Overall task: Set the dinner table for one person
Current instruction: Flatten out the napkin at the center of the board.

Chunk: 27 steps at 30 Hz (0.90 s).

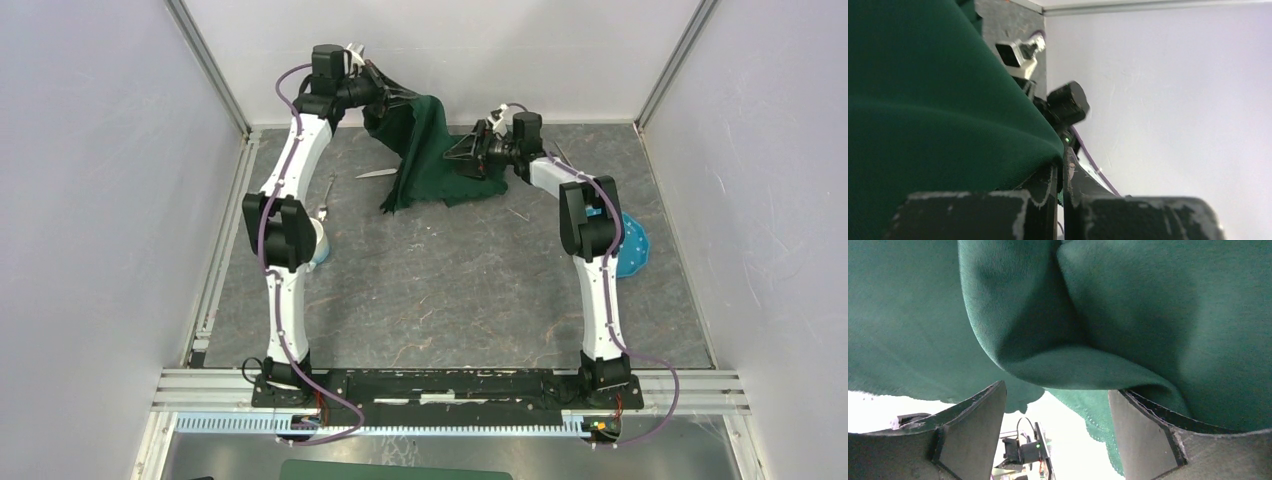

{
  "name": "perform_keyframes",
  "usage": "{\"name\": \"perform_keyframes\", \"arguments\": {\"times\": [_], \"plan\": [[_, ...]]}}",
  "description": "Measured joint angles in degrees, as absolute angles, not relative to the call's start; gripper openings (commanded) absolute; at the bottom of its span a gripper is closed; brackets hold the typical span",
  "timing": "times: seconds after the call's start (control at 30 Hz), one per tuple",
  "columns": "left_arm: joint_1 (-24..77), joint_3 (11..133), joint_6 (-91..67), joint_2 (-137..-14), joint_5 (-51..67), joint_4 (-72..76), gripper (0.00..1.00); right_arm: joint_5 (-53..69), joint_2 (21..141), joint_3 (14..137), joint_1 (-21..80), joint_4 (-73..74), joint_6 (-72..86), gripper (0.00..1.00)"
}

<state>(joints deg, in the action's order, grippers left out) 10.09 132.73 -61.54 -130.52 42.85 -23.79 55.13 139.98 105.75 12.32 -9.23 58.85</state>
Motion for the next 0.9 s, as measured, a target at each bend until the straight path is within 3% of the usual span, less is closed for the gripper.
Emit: {"name": "perform_keyframes", "arguments": {"times": [0.57,0.9], "plan": [[9.89,124.29,-73.03,-115.11,55.16,-16.43,0.02,52.71,140.79,106.94,9.26,-7.99,57.89,0.79],[6.79,121.6,-82.67,-113.19,58.81,-2.24,0.02,53.74,141.18,106.78,8.73,-22.55,70.06,0.8]]}}
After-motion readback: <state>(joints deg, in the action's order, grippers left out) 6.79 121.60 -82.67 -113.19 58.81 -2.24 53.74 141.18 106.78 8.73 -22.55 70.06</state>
